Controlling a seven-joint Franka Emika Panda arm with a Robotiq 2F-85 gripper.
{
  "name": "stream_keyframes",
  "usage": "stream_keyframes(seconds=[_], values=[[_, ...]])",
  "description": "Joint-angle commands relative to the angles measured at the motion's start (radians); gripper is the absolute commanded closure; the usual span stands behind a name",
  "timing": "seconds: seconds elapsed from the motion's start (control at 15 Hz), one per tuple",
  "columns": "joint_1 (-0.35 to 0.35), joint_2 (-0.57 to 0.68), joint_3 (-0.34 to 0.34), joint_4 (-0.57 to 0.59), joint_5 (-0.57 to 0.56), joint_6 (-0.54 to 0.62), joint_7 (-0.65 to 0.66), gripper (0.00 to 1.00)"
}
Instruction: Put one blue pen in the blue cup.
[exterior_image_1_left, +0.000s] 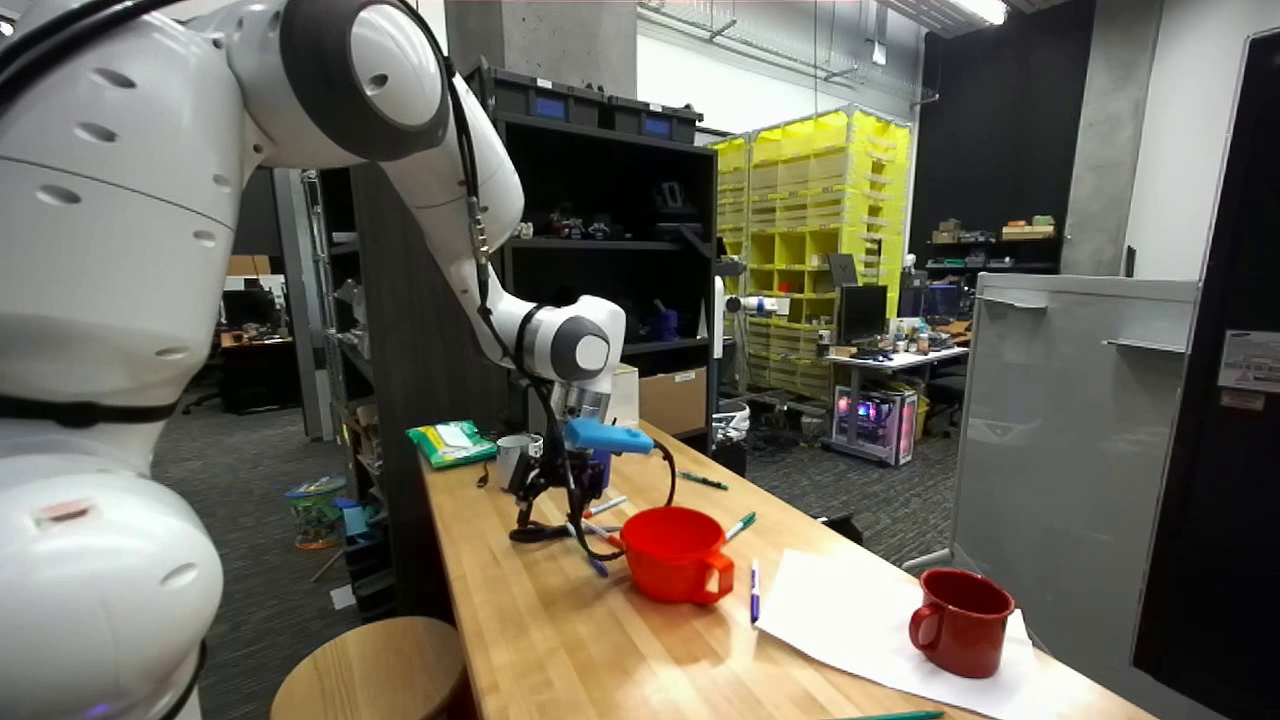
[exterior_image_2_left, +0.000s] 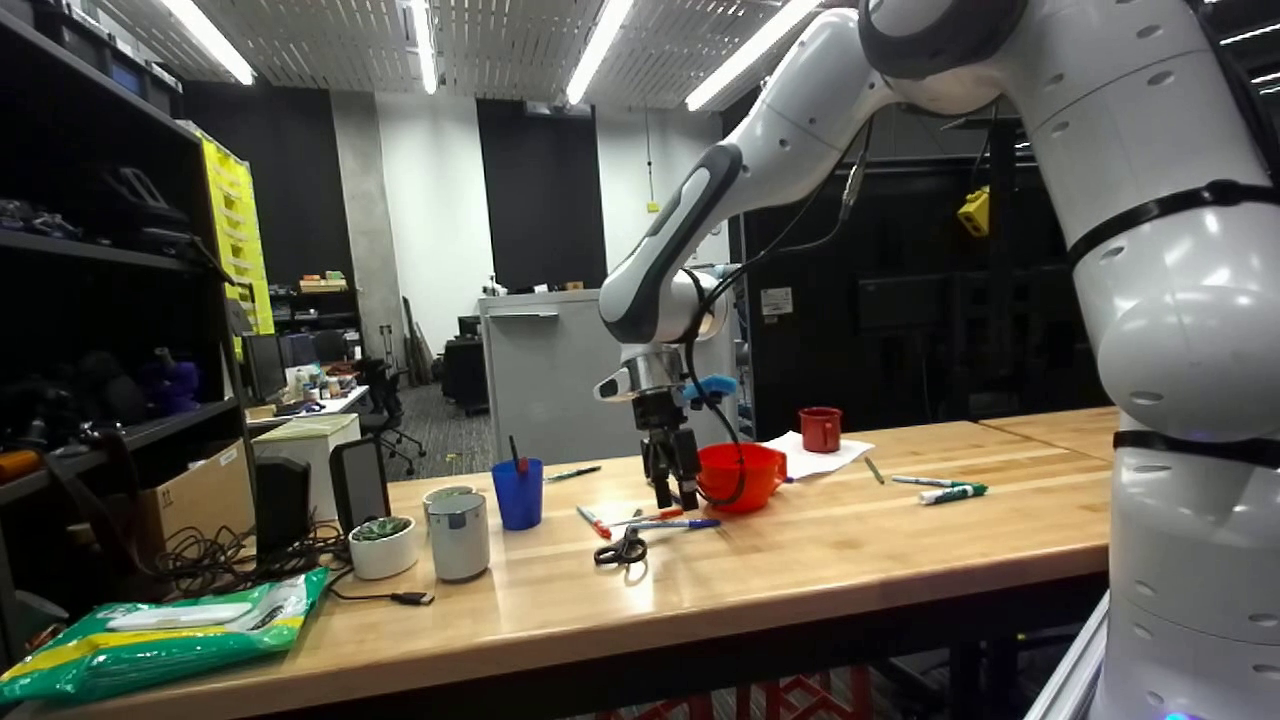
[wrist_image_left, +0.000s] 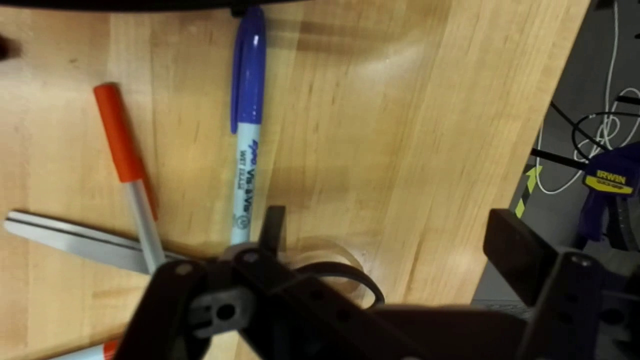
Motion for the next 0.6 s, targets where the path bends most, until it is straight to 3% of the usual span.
stream_keyframes(seconds=[0.0,0.53], values=[[0.004,-0.002,-0.002,-0.024,-0.061,0.050,0.019,0.00],[0.004,0.023,-0.004,-0.035,-0.097,0.115,0.047,0.00]])
